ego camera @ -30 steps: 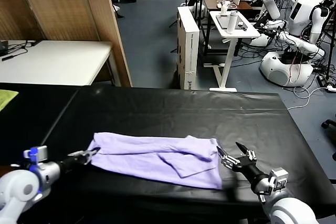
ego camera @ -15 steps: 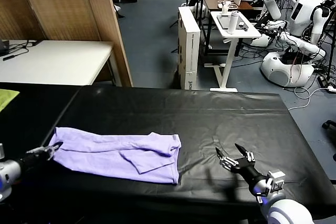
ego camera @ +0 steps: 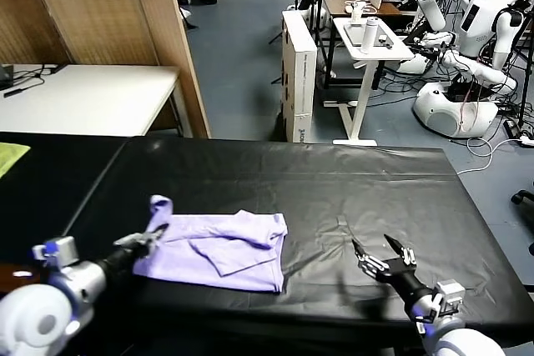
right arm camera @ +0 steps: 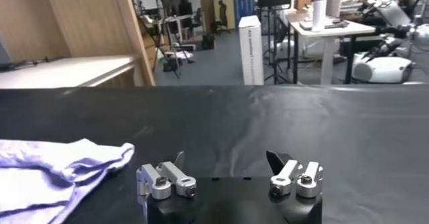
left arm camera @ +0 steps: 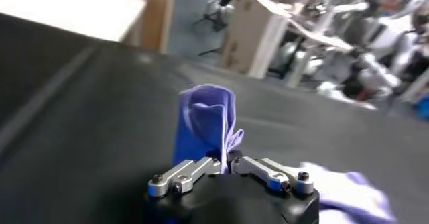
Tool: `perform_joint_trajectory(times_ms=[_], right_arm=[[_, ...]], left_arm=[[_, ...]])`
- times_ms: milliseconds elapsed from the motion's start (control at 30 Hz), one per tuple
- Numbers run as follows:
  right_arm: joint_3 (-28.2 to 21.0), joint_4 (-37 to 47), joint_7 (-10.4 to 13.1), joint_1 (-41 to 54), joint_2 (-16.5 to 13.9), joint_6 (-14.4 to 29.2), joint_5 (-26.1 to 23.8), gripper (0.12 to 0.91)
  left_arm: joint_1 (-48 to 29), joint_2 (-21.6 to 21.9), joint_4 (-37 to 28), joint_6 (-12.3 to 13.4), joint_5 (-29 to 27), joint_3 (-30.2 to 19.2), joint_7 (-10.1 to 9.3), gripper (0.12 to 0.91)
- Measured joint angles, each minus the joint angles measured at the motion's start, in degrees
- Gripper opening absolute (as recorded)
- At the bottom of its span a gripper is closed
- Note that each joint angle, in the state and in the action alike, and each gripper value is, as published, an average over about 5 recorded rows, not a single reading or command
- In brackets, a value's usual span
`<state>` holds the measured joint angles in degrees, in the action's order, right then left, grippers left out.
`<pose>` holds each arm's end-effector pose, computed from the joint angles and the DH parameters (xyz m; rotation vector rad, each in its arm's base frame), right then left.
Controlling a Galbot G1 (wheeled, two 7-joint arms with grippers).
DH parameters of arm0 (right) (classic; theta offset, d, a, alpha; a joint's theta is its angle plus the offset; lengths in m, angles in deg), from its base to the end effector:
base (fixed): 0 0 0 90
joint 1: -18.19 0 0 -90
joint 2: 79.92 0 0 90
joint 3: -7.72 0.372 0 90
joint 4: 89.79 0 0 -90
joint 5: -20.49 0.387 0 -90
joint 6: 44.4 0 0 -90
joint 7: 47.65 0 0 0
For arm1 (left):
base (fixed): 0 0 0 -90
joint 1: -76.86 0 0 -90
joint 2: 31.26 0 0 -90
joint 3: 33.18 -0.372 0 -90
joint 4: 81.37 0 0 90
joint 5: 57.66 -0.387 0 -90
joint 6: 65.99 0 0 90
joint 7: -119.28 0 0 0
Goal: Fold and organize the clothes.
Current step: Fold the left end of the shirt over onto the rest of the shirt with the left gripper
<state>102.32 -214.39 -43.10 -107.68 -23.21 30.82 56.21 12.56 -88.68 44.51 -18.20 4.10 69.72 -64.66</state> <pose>0.1910 -0.1049 -0.2778 0.2675 -2.7895 -0.0754 0.2387 0.1372 -0.2088 -0.3951 -2.4928 0.4577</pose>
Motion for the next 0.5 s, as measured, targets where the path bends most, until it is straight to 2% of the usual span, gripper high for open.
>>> perform_joint_trajectory(times_ms=[200, 500], right_arm=[[1.11, -0.03, -0.22, -1.57, 1.15, 0.19, -1.24, 0.907], [2.02, -0.23, -0.32, -2.78, 1.87, 0.25, -1.7, 0.907]], left_arm=[[-3.0, -3.22, -0.45, 0.02, -1.34, -7.26, -1.0, 0.185], [-6.96, -6.93, -0.95, 0.02, -3.82, -14.81, -2.15, 0.185]])
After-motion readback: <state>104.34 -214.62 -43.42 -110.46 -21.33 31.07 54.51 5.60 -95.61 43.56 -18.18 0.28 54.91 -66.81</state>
